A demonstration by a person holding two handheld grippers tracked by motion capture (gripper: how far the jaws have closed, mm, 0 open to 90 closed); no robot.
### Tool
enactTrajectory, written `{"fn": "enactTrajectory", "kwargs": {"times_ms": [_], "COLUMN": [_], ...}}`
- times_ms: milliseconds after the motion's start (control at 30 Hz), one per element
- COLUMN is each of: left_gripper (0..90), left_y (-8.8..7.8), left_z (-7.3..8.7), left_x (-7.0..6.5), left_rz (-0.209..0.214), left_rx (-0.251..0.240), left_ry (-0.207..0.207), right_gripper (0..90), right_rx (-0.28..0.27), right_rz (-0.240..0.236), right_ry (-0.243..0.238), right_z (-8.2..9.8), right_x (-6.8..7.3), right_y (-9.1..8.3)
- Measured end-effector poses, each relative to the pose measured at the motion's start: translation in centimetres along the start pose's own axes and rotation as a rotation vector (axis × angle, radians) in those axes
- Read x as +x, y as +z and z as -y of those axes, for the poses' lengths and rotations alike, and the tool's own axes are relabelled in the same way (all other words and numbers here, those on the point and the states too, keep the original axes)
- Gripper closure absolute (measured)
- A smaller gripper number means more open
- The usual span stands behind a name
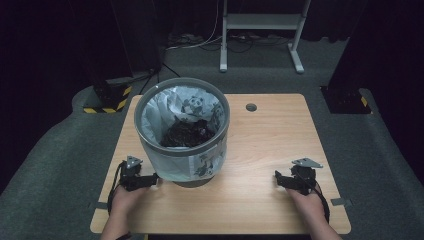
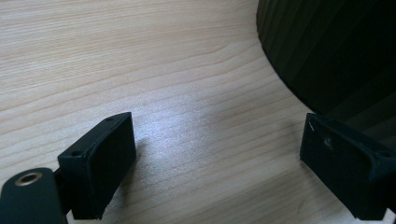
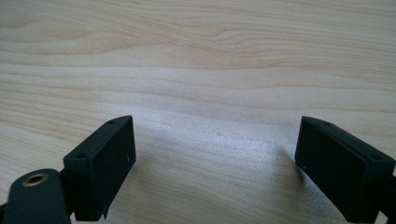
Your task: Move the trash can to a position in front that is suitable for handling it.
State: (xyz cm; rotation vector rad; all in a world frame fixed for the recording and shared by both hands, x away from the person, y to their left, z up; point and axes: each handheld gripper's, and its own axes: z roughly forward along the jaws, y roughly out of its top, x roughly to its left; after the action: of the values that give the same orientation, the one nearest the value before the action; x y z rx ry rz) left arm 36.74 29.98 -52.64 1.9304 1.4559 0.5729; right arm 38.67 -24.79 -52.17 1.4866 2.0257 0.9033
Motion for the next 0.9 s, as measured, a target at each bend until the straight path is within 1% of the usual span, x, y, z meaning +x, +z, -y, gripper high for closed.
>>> {"fn": "enactTrajectory", "kwargs": {"times_ms": [33,67,100,133,167,200,233,267,300,333,367,400,433,467,500,533,567,600,633,667,700,767,800,867,900], "left_gripper": [10.3,10.5,10.7,10.6,10.7,10.7,10.6,10.6,10.6,10.6,10.6,11.5,12.7,13.3,13.3,13.3,13.1,13.0,13.1,13.1,13.1,12.9,12.9,13.0,13.0], "left_y": [-0.1,-0.1,-0.2,-0.4,-0.5,-0.5,-1.1,-1.1,-1.3,-1.6,-1.8,-2.3,-2.6,-2.9,-2.9,-3.0,-3.3,-3.5,-3.5,-3.7,-4.0,-4.4,-4.6,-5.1,-5.3], "left_z": [-0.1,-0.1,-0.6,-0.8,-1.0,-1.0,-1.6,-1.6,-1.8,-2.0,-2.2,-2.5,-2.7,-2.8,-2.8,-2.9,-3.0,-3.1,-3.1,-3.3,-3.6,-4.1,-4.3,-4.9,-5.1], "left_x": [0.0,0.0,0.1,0.0,0.0,0.0,-0.1,-0.1,-0.1,-0.1,0.0,0.2,0.4,0.5,0.5,0.6,0.7,0.8,0.8,1.0,1.1,1.4,1.4,1.5,1.5], "left_rz": [0.001,0.001,-0.01,-0.016,-0.014,-0.014,-0.019,-0.019,-0.023,-0.023,-0.02,-0.039,-0.044,-0.032,-0.032,-0.031,-0.039,-0.044,-0.044,-0.039,-0.04,-0.031,-0.028,-0.029,-0.029], "left_rx": [0.013,0.013,0.045,0.039,0.035,0.035,0.018,0.018,0.009,-0.002,-0.014,-0.011,-0.013,-0.02,-0.02,-0.025,-0.028,-0.027,-0.027,-0.029,-0.038,-0.035,-0.037,-0.049,-0.055], "left_ry": [-0.005,-0.005,-0.014,-0.013,-0.01,-0.01,0.002,0.002,0.006,0.005,0.004,-0.009,-0.022,-0.034,-0.034,-0.034,-0.022,-0.007,-0.007,-0.009,-0.015,-0.038,-0.042,-0.032,-0.035], "right_gripper": [12.4,12.4,12.3,12.2,12.2,12.2,12.2,12.3,12.3,12.3,12.3,12.1,12.1,11.9,11.6,11.6,11.6,11.6,11.6,11.5,11.6,11.6,11.6,11.6,11.6], "right_rx": [-0.006,-0.006,-0.015,-0.023,-0.029,-0.029,-0.05,-0.056,-0.056,-0.041,-0.041,-0.055,-0.064,-0.079,-0.09,-0.09,-0.109,-0.11,-0.11,-0.115,-0.118,-0.123,-0.122,-0.121,-0.126], "right_rz": [-0.005,-0.005,-0.012,-0.014,-0.014,-0.014,-0.02,-0.026,-0.026,-0.057,-0.057,-0.059,-0.06,-0.067,-0.074,-0.074,-0.075,-0.078,-0.078,-0.079,-0.078,-0.07,-0.071,-0.071,-0.067], "right_ry": [-0.002,-0.002,-0.013,-0.024,-0.033,-0.033,-0.055,-0.062,-0.062,-0.073,-0.073,-0.086,-0.094,-0.091,-0.092,-0.092,-0.101,-0.107,-0.107,-0.114,-0.129,-0.139,-0.141,-0.147,-0.154], "right_z": [0.0,0.0,-0.2,-0.3,-0.4,-0.4,-0.7,-0.8,-0.8,-1.3,-1.3,-1.6,-1.8,-2.1,-2.3,-2.3,-3.0,-3.2,-3.2,-3.4,-4.1,-4.6,-4.9,-5.4,-5.8], "right_x": [0.1,0.1,0.4,0.5,0.7,0.7,1.2,1.4,1.4,1.8,1.8,2.3,2.5,2.8,3.1,3.1,3.7,3.8,3.8,4.0,4.5,4.8,5.0,5.4,5.6], "right_y": [-0.1,-0.1,-0.3,-0.4,-0.5,-0.5,-0.8,-1.0,-1.0,-1.4,-1.4,-1.8,-2.0,-2.4,-2.7,-2.7,-3.4,-3.7,-3.7,-3.9,-4.4,-4.6,-4.6,-4.7,-4.8]}}
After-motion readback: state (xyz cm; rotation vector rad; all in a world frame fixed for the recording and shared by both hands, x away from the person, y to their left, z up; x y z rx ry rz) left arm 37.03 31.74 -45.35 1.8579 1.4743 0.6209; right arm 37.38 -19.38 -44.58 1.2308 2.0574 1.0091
